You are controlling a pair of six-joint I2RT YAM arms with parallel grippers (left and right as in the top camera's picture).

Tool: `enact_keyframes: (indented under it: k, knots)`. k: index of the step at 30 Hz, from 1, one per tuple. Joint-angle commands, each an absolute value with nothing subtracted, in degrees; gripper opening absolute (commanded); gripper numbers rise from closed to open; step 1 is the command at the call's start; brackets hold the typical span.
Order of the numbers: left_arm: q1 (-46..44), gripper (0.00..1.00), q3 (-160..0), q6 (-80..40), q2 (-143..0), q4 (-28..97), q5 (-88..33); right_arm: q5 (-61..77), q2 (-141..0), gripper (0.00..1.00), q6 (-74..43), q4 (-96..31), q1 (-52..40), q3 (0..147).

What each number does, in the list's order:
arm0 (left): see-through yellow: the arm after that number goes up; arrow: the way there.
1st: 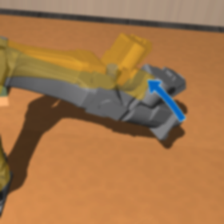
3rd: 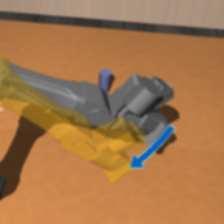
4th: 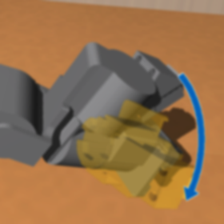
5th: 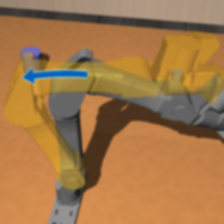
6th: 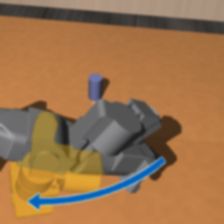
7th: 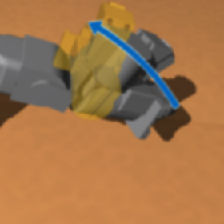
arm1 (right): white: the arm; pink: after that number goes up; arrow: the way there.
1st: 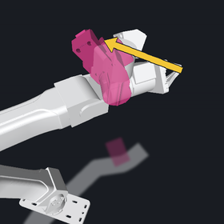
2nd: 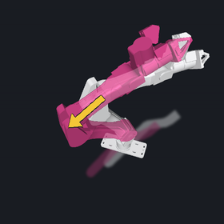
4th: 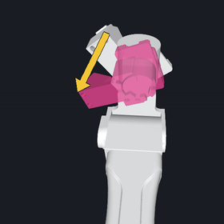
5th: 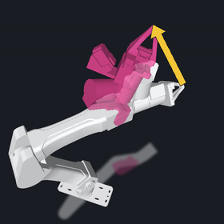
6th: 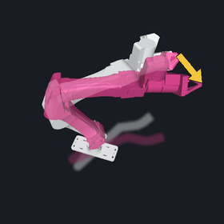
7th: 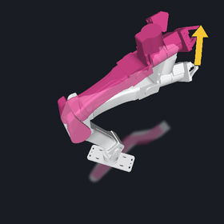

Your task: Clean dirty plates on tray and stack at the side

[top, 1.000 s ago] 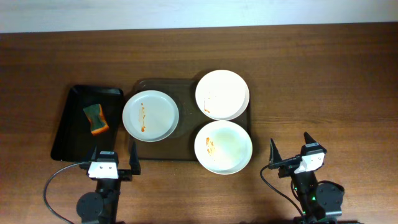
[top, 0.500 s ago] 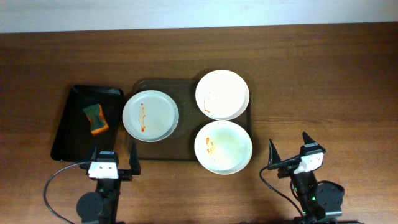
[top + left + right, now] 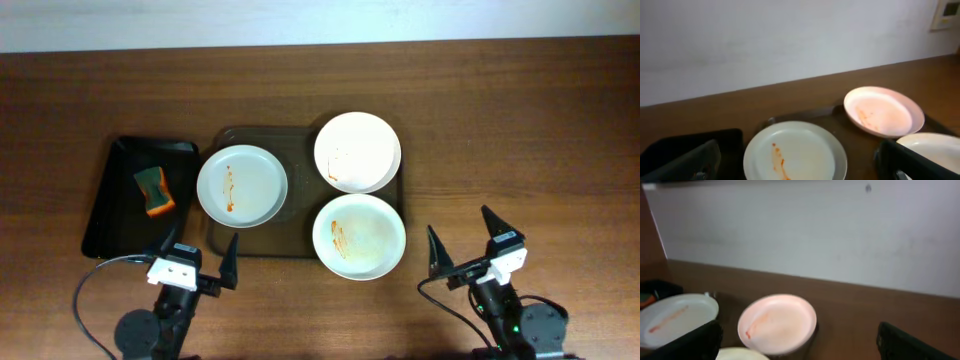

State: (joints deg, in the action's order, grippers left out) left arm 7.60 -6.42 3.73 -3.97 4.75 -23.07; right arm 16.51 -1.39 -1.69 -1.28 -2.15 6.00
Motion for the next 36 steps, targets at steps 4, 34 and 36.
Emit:
enact_keyframes:
  k: [4, 34, 36]
  knots:
    - [7.38, 0.99, -24.43, 4.84, -20.64, 10.63, -24.91, 18.02, -18.35, 0.98, -2.37, -5.48, -2.61, 20.78]
    - [14.15, 0.96, -69.65, -5.58, -83.57, 46.13, -9.13, 8.01, -102.61, 0.62, -28.4, -11.55, -28.95, 69.95]
    - [14.17, 0.98, -69.65, -5.58, -83.57, 45.91, -7.31, 8.36, -107.39, 0.55, -28.38, -7.27, -31.57, 69.95]
